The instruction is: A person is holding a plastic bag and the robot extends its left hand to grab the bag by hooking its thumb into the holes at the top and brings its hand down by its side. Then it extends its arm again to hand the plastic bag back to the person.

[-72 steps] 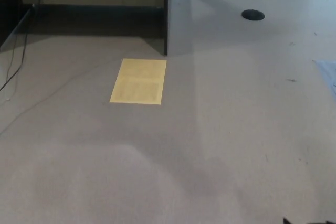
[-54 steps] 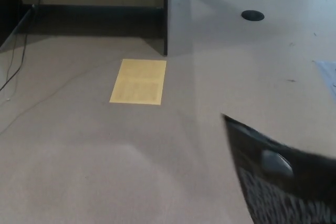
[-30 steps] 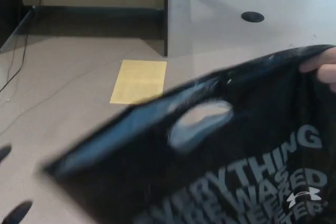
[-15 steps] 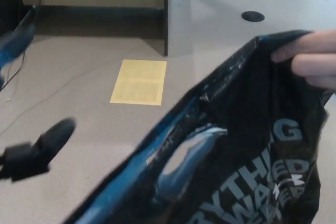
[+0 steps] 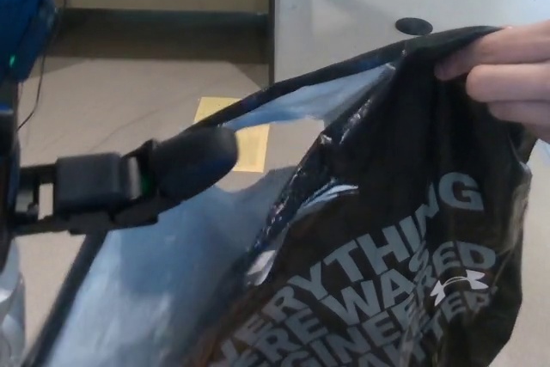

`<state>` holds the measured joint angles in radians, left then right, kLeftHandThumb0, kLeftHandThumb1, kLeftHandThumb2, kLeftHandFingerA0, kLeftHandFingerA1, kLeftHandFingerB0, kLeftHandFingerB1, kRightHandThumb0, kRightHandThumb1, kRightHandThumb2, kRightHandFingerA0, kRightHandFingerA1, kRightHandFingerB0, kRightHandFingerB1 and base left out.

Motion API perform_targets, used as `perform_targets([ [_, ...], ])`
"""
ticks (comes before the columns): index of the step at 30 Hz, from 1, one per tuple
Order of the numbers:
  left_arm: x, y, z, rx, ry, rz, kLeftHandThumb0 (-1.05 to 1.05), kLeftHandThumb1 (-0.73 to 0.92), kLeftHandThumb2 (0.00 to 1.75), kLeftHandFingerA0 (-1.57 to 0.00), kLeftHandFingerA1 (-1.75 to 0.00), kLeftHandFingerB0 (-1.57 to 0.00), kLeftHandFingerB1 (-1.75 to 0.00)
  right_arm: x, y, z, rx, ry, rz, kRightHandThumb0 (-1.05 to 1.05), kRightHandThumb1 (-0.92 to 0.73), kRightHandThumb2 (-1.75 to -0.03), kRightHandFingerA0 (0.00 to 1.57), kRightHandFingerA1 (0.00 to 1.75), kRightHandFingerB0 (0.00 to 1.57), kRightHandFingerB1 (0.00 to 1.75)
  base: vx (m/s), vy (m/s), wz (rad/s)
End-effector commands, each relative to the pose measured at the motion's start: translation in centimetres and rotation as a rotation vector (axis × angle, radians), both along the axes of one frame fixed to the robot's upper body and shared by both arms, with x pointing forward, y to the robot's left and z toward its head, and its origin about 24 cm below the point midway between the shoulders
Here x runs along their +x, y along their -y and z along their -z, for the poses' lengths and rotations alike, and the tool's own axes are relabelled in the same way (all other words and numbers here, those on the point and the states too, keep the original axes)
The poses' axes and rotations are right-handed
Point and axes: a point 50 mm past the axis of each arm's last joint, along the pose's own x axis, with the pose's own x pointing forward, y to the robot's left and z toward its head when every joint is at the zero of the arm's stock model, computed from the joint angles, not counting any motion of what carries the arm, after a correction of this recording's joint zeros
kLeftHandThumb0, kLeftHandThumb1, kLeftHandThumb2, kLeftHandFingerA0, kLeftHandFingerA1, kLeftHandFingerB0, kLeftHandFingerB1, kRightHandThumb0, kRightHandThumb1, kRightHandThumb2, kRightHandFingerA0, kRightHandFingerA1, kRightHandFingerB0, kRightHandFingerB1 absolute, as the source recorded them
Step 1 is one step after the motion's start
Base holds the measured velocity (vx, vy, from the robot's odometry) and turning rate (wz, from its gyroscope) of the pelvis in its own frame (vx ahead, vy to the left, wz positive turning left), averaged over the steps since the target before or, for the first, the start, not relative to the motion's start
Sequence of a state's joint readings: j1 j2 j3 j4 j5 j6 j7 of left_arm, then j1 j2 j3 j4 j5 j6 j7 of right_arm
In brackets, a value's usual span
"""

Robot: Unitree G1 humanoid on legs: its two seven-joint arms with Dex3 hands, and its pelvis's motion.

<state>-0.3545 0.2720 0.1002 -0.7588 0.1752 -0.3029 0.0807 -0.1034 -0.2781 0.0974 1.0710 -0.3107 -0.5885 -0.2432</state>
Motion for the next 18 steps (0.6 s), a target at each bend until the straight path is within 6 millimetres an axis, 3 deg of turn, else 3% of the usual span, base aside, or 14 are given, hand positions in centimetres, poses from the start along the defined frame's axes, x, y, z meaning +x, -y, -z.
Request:
perform_targets([
  [1, 0.6, 1.0, -2.1, 0.004, -0.081, 0.004, -0.52, 0.45, 0.72, -0.27, -0.42, -0.16, -0.37, 0.4, 1.0, -0.7, -0.013, 0.034, 0.033, -0.35, -0.55, -0.72, 0.63, 0.54, 0.42, 0.44, 0.0, 0.0, 0.0],
  [4, 0.5, 1.6, -2.3, 0.014, -0.083, 0.005, -0.55, 0.45, 0.72, -0.26, -0.42, -0.15, -0.37, 0.4, 1.0, -0.7, -0.018, 0.034, 0.033, -0.35, -0.55, -0.72, 0.63, 0.53, 0.43, 0.44, 0.0, 0.0, 0.0],
  [5, 0.6, 1.7, -2.3, 0.019, -0.078, 0.001, -0.55, 0.46, 0.72, -0.24, -0.41, -0.14, -0.37, 0.5, 1.0, -0.8, -0.022, 0.033, 0.03, -0.27, -0.63, -0.59, 0.67, 0.45, 0.46, 0.35, 0.0, 0.0, 0.0],
  [7, 0.6, 2.0, -2.2, 0.031, -0.082, 0.007, -0.54, 0.47, 0.71, -0.21, -0.39, -0.16, -0.37, 0.7, 1.0, -0.8, -0.03, 0.034, 0.026, -0.26, -0.63, -0.58, 0.68, 0.45, 0.47, 0.36, 0.0, 0.0, 0.0],
  [8, 0.6, 2.3, -2.1, 0.042, -0.095, 0.011, -0.5, 0.56, 0.58, -0.25, -0.31, -0.21, -0.29, 0.6, 1.0, -0.8, -0.027, 0.033, 0.029, -0.25, -0.62, -0.58, 0.68, 0.45, 0.48, 0.36, 0.0, 0.0, 0.0],
  [9, 0.6, 2.5, -2.0, 0.052, -0.105, 0.011, -0.5, 0.56, 0.58, -0.25, -0.31, -0.21, -0.29, 0.5, 0.9, -0.7, -0.022, 0.03, 0.033, -0.25, -0.62, -0.58, 0.68, 0.45, 0.48, 0.36, 0.0, 0.0, 0.0],
  [10, 0.6, 2.7, -1.9, 0.059, -0.115, 0.016, -0.28, 0.38, 0.93, -0.08, -0.51, -0.08, -0.5, 0.4, 0.9, -0.6, -0.021, 0.029, 0.029, -0.24, -0.62, -0.58, 0.67, 0.45, 0.48, 0.36, 0.0, 0.0, 0.0],
  [11, 0.5, 2.9, -1.5, 0.069, -0.134, 0.017, -0.54, 0.55, 0.57, -0.19, -0.3, -0.19, -0.28, 0.4, 0.9, -0.6, -0.022, 0.027, 0.026, -0.24, -0.62, -0.58, 0.66, 0.45, 0.48, 0.36, 0.0, 0.0, 0.0],
  [13, 0.4, 3.3, -0.9, 0.083, -0.171, 0.022, -0.54, 0.54, 0.57, -0.17, -0.3, -0.18, -0.28, 0.5, 0.9, -0.7, -0.022, 0.025, 0.023, -0.24, -0.62, -0.58, 0.67, 0.45, 0.48, 0.36, 0.0, 0.0, 0.0],
  [14, 0.2, 3.5, -0.4, 0.104, -0.212, 0.016, -0.33, 0.31, 0.89, -0.01, -0.49, 0.0, -0.47, 0.6, 0.9, -0.7, -0.014, 0.026, 0.024, -0.23, -0.62, -0.58, 0.67, 0.45, 0.48, 0.37, 0.0, 0.0, 0.0],
  [15, 0.1, 3.6, 0.0, 0.13, -0.249, -0.007, -0.33, 0.31, 0.89, -0.01, -0.49, 0.0, -0.47, 0.7, 0.9, -0.8, -0.004, 0.025, 0.029, -0.23, -0.62, -0.58, 0.67, 0.45, 0.48, 0.37, 0.0, 0.0, 0.0],
  [16, 0.1, 3.7, 0.2, 0.139, -0.264, -0.023, -0.66, 0.44, 0.72, -0.08, -0.37, -0.1, -0.33, 0.8, 0.9, -0.8, -0.004, 0.028, 0.028, -0.23, -0.62, -0.58, 0.68, 0.45, 0.49, 0.37, 0.0, 0.0, 0.0],
  [18, 0.2, 3.8, 0.5, 0.159, -0.284, -0.063, -0.66, 0.43, 0.72, -0.07, -0.34, -0.11, -0.31, 0.9, 0.8, -0.8, -0.005, 0.029, 0.03, -0.22, -0.62, -0.58, 0.67, 0.45, 0.49, 0.37, 0.0, 0.0, 0.0],
])
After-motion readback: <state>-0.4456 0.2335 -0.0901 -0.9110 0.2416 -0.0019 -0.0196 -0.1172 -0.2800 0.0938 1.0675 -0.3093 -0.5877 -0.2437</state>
